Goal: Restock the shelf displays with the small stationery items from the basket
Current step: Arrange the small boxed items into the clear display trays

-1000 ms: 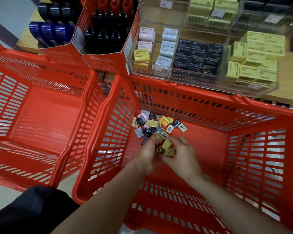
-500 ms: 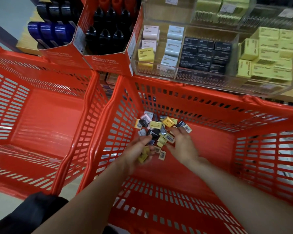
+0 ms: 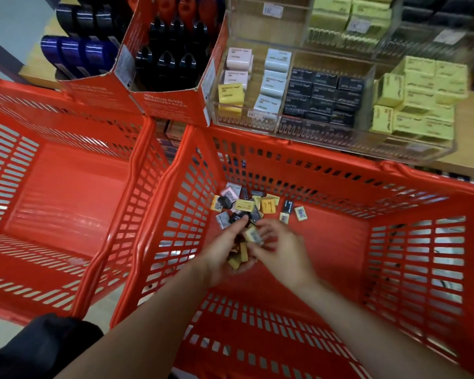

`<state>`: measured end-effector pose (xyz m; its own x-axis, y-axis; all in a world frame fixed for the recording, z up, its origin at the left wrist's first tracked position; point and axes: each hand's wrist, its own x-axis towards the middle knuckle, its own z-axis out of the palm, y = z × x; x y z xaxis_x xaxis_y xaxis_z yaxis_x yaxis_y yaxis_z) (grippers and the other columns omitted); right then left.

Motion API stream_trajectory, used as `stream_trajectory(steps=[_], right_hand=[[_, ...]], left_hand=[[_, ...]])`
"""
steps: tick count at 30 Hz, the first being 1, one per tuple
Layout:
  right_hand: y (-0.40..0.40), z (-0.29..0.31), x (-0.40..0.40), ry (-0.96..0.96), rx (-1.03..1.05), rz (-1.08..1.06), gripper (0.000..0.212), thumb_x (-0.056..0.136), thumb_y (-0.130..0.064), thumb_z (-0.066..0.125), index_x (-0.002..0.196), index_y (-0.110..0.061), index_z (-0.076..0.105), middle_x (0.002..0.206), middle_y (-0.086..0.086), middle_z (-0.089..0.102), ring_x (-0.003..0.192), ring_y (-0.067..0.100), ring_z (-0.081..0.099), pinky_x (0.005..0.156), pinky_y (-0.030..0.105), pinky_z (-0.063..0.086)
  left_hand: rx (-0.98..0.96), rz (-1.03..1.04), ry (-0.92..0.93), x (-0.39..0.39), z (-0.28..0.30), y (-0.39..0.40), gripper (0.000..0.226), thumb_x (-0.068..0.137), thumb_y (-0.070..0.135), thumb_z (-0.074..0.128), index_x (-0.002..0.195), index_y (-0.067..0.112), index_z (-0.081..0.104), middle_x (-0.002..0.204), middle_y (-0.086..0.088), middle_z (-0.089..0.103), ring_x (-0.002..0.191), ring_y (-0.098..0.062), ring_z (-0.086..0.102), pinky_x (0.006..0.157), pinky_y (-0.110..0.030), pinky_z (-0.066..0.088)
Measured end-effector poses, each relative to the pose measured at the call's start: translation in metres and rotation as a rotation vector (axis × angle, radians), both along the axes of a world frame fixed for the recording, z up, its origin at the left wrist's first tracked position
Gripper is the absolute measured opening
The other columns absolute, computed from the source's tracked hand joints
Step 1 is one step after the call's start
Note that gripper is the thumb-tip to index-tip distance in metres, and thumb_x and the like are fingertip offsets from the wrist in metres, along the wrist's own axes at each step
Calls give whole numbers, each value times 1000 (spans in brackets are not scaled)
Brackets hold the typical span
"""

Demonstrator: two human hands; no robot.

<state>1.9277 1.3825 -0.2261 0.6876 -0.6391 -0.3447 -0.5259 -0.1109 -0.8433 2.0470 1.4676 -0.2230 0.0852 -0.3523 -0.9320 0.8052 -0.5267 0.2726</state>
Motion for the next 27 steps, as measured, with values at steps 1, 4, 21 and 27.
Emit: stream_trajectory(steps=[1,4,21,27], right_hand=[[1,4,-1,-33,-18,19,41,72,-20,85,108,-21,67,88,-11,68,80,1,66,74,17,56],[-28,1,-11,43,-298,-98,26,82,-29,77,105,-19,70,99,-5,64,91,9,65,81,10,45],[-57,-53,-22,415,-148,-285,55,76,-21,81,124,-7,57,114,13,62,103,27,58,93,30,43],[-64,47,-32,-166,945,-651,6,87,-6,67,88,-7,73,95,10,71,85,15,66,77,31,59]], left_hand=[[-8,8,9,-2,3,-4,40,85,56,67,98,18,72,81,-1,69,71,-12,65,58,-25,54],[-19,27,-49,-2,4,-14,26,93,35,64,109,14,63,79,-3,62,63,-10,57,44,-18,44],[9,-127,-297,9,9,-26,25,87,36,72,107,22,67,91,-1,71,62,-11,62,51,-21,43],[-68,-332,-393,10,71,-41,24,87,38,73,92,15,68,78,2,63,56,-7,58,46,-19,40]])
